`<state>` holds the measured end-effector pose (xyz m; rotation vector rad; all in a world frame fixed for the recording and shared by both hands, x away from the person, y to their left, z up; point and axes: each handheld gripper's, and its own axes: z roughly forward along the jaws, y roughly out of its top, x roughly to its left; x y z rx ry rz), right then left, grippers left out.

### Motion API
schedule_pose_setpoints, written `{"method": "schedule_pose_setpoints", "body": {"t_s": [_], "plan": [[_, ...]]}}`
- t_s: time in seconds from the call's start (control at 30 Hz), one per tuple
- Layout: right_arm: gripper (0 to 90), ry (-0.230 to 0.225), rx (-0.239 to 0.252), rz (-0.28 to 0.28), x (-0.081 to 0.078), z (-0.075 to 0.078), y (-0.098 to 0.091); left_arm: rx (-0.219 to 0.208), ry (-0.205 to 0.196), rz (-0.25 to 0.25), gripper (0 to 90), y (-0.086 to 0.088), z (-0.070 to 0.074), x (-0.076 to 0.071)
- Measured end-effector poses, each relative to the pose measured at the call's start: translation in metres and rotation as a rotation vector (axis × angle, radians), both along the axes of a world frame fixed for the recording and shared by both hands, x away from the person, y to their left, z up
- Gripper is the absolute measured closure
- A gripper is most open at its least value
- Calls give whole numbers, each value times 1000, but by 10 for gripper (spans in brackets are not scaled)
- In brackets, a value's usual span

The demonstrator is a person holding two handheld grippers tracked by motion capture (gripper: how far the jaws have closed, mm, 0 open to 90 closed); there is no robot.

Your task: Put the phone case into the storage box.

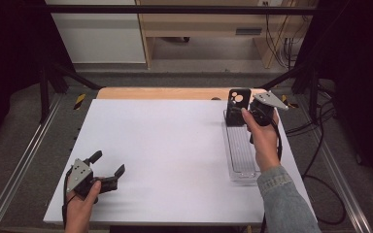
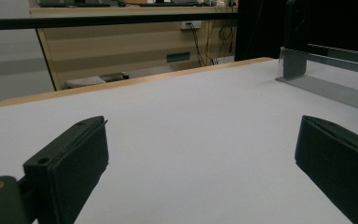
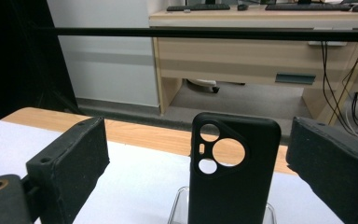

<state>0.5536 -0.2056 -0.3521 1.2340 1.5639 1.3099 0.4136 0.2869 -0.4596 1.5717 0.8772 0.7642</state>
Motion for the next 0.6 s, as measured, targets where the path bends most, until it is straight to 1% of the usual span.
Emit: {"method": "schedule_pose_setpoints", "body": {"t_s": [0.33,0.6], "plan": [[85,-13,5,-20,-6,-1,-3,-1,-1,1,28,1,0,0],[91,-37,-2,0,-13,0,-4,0,0,2,28,1,0,0]]}}
